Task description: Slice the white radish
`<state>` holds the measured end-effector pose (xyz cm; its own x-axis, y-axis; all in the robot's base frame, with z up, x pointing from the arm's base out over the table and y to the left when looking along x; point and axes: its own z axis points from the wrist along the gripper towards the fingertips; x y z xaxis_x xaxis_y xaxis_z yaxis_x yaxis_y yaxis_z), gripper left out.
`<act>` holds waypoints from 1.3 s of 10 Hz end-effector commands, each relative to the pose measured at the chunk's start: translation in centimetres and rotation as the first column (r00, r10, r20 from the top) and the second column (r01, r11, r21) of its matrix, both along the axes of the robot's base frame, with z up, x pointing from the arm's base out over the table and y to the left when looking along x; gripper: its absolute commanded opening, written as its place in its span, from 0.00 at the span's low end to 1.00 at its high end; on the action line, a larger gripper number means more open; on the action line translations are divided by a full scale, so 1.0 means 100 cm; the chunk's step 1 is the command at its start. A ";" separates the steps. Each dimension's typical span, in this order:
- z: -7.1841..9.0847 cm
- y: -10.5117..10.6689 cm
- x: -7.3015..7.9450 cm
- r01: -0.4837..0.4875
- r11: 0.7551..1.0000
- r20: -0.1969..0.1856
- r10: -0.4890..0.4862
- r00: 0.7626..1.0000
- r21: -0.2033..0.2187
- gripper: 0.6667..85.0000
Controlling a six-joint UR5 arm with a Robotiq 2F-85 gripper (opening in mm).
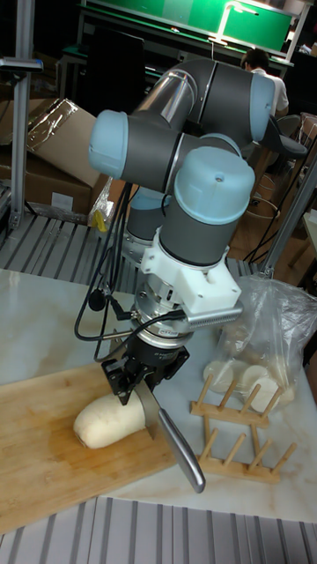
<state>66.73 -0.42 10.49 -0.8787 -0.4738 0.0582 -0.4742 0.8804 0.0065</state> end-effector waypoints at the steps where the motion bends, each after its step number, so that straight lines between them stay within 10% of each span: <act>1: 0.001 0.010 -0.001 0.033 0.999 0.003 -0.033 0.999 0.023 0.46; 13: 0.021 0.034 0.012 0.071 0.996 -0.007 -0.071 0.997 0.056 0.38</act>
